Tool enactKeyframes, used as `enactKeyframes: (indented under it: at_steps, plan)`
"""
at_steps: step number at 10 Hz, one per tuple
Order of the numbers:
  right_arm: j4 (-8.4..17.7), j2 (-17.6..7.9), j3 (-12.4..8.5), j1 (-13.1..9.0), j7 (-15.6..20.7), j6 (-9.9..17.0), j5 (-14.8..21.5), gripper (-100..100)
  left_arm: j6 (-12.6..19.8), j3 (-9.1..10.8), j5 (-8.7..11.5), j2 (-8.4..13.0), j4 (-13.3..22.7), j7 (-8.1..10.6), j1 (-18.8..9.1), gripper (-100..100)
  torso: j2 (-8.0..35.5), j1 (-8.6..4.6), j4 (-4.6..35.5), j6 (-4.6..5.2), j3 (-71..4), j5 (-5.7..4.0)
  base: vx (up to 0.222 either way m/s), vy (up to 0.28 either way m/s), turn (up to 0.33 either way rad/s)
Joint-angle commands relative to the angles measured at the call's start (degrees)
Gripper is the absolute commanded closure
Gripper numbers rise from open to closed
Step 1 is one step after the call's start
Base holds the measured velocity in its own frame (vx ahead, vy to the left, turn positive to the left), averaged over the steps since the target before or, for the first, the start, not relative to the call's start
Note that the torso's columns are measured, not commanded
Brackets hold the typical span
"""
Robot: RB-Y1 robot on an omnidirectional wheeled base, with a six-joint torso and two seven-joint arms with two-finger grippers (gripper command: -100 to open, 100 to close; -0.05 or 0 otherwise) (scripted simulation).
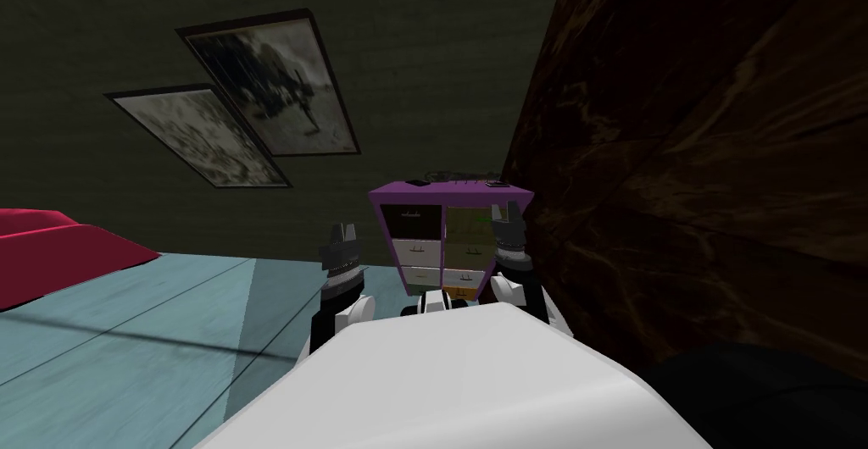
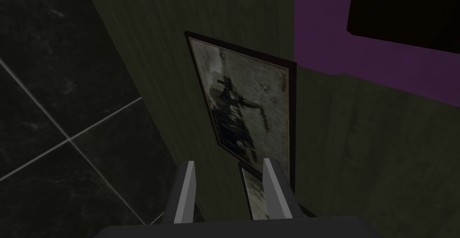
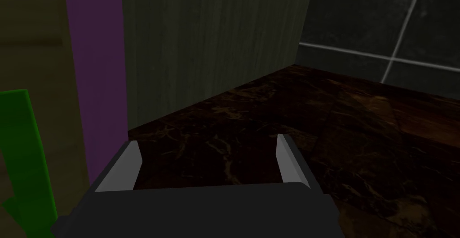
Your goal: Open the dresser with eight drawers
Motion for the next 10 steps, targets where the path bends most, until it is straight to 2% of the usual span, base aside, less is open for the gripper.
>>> enactKeyframes:
  at_steps: [1, 2, 3, 10]
  plan:
    - [1.64, 0.02, 0.53, 0.91, -0.02, 1.33, 0.19, -100, 0.00, 0.00, 0.00, 0.00, 0.00, 0.00, 0.00, 0, 0.12, 0.03, 0.02, -0.02, 0.09, -0.01, 0.001, -0.003, -0.013]
    - [1.64, 0.02, 0.53, 0.91, -0.02, 1.33, 0.19, -100, 0.00, 0.00, 0.00, 0.00, 0.00, 0.00, -0.01, 0, 0.11, 0.06, 0.00, -0.06, 0.09, -0.02, 0.000, 0.000, 0.000]
    - [2.24, -0.91, 0.31, 0.70, 1.57, 1.24, 0.62, -100, 0.00, 0.00, 0.00, 0.00, 0.00, 0.00, -0.01, 0, 0.07, 0.05, -0.04, -0.03, 0.07, -0.03, -0.004, 0.028, 0.012]
    - [2.24, -0.91, 0.31, 0.70, 1.57, 1.24, 0.62, -100, 0.00, 0.00, 0.00, 0.00, 0.00, 0.00, 0.00, 0, -0.03, 0.11, -0.08, -0.13, 0.01, -0.04, 0.000, 0.004, -0.005]
